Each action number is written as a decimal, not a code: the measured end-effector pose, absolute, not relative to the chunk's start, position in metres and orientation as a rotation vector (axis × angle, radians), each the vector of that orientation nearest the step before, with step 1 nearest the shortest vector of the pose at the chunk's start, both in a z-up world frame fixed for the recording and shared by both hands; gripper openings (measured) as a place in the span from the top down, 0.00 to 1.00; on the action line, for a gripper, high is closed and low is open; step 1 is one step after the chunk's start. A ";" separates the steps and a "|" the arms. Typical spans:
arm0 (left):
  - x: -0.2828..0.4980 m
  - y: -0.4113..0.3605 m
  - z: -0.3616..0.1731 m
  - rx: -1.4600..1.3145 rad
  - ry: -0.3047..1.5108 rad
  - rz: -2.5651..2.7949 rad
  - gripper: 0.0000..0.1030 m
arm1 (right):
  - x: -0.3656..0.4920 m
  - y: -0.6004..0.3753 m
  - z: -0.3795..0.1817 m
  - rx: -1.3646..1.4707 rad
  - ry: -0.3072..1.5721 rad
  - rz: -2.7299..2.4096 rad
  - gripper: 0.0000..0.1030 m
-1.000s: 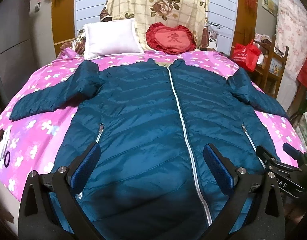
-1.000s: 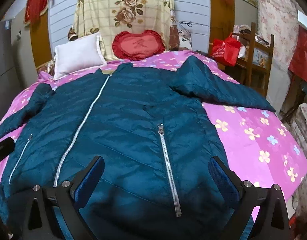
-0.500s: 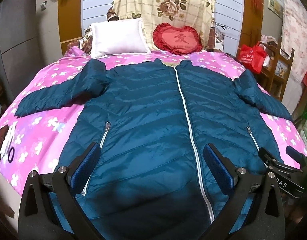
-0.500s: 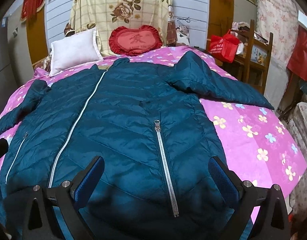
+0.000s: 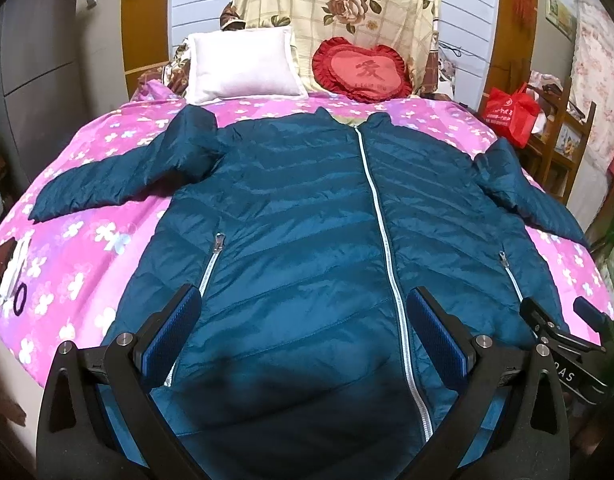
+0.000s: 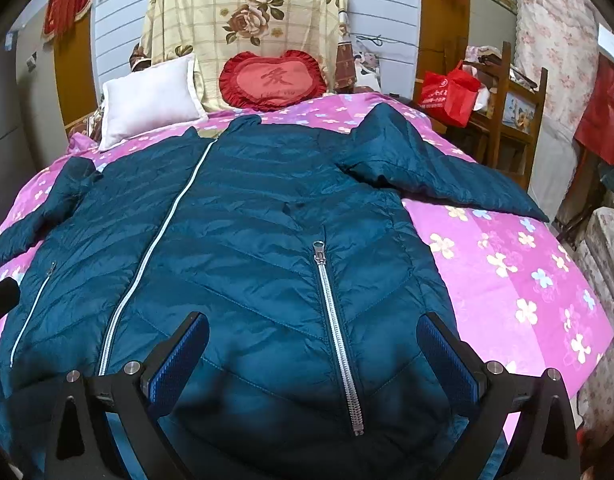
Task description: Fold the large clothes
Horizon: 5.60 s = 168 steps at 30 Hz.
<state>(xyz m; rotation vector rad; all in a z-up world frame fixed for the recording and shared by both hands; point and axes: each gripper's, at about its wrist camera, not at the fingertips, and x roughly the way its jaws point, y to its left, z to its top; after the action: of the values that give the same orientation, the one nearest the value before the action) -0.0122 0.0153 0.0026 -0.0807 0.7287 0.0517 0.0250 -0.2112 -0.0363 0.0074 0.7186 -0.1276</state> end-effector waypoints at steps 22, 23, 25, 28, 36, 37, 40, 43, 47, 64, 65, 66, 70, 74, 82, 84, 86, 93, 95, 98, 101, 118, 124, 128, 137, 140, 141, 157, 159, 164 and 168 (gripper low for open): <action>-0.011 0.013 0.002 -0.038 0.741 0.086 0.00 | 0.024 -0.207 -0.036 0.020 0.712 -0.110 0.00; -0.010 0.012 0.002 -0.035 0.744 0.086 0.00 | 0.024 -0.207 -0.036 0.019 0.712 -0.108 0.00; -0.010 0.012 0.000 -0.035 0.752 0.086 0.00 | 0.024 -0.207 -0.037 0.019 0.715 -0.106 0.00; -0.008 0.013 -0.002 -0.041 0.765 0.084 0.00 | 0.024 -0.207 -0.036 0.025 0.714 -0.105 0.00; -0.007 0.014 -0.004 -0.043 0.773 0.080 0.00 | 0.025 -0.208 -0.036 0.024 0.715 -0.105 0.00; -0.007 0.014 -0.005 -0.044 0.776 0.080 0.00 | 0.025 -0.208 -0.036 0.024 0.716 -0.105 0.00; -0.008 0.013 -0.007 -0.046 0.778 0.078 0.00 | 0.025 -0.208 -0.036 0.024 0.717 -0.105 0.00; -0.009 0.013 -0.007 -0.045 0.777 0.078 0.00 | 0.025 -0.208 -0.036 0.021 0.716 -0.105 0.00; -0.008 0.014 -0.007 -0.045 0.777 0.078 0.01 | 0.025 -0.208 -0.036 0.024 0.716 -0.105 0.00; -0.009 0.014 -0.007 -0.046 0.778 0.076 0.01 | 0.024 -0.209 -0.035 0.020 0.709 -0.114 0.00; -0.009 0.014 -0.007 -0.046 0.778 0.076 0.01 | 0.024 -0.209 -0.035 0.021 0.708 -0.115 0.00; -0.009 0.014 -0.007 -0.046 0.778 0.076 0.01 | 0.023 -0.209 -0.035 0.021 0.708 -0.115 0.00; -0.008 0.015 -0.007 -0.045 0.777 0.077 0.01 | 0.023 -0.209 -0.035 0.019 0.708 -0.115 0.00; -0.009 0.015 -0.007 -0.047 0.777 0.077 0.01 | 0.023 -0.210 -0.035 0.020 0.708 -0.114 0.00; -0.009 0.015 -0.007 -0.046 0.777 0.076 0.01 | 0.023 -0.211 -0.035 0.019 0.709 -0.113 0.00; -0.009 0.015 -0.007 -0.047 0.777 0.076 0.01 | 0.023 -0.211 -0.035 0.019 0.707 -0.114 0.00; -0.009 0.016 -0.007 -0.048 0.778 0.076 0.01 | 0.023 -0.211 -0.036 0.023 0.710 -0.114 0.00; -0.009 0.016 -0.007 -0.048 0.778 0.076 0.01 | 0.021 -0.208 -0.035 0.021 0.707 -0.104 0.00; -0.009 0.016 -0.007 -0.047 0.777 0.077 0.01 | 0.021 -0.207 -0.035 0.020 0.703 -0.096 0.00; -0.009 0.016 -0.007 -0.047 0.778 0.076 0.01 | 0.021 -0.206 -0.035 0.008 0.701 -0.098 0.00; -0.009 0.017 -0.007 -0.046 0.777 0.078 0.00 | 0.022 -0.208 -0.036 0.016 0.708 -0.101 0.00; -0.007 0.022 -0.010 -0.076 0.798 0.074 0.01 | 0.020 -0.211 -0.036 0.024 0.705 -0.112 0.00; -0.007 0.022 -0.011 -0.082 0.798 0.074 0.01 | 0.019 -0.207 -0.033 0.025 0.677 -0.105 0.00; -0.007 0.024 -0.011 -0.092 0.798 0.076 0.01 | 0.019 -0.206 -0.032 0.022 0.667 -0.110 0.00; -0.006 0.031 -0.010 -0.099 0.800 0.083 0.01 | 0.018 -0.205 -0.030 0.033 0.667 -0.094 0.00; -0.006 0.031 -0.011 -0.098 0.799 0.082 0.01 | 0.018 -0.206 -0.033 0.032 0.678 -0.102 0.00; -0.006 0.031 -0.011 -0.098 0.799 0.082 0.01 | 0.018 -0.206 -0.033 0.031 0.677 -0.103 0.00; -0.005 0.027 -0.016 -0.071 0.815 0.094 0.01 | 0.068 -0.204 0.023 0.051 0.556 -0.171 0.00; -0.003 0.026 -0.017 -0.064 0.821 0.099 0.01 | 0.069 -0.202 0.013 0.027 0.540 -0.173 0.00; 0.010 0.029 -0.019 -0.071 0.863 0.072 0.01 | 0.080 -0.210 -0.027 0.063 0.687 -0.160 0.00; 0.043 0.035 -0.013 0.005 0.813 0.101 0.01 | 0.079 -0.209 -0.023 0.072 0.660 -0.144 0.00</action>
<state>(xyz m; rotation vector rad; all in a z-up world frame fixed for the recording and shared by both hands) 0.0429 0.0353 -0.0127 0.0046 0.8129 0.1008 0.0794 -0.2093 -0.0225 0.0721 0.6604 -0.1445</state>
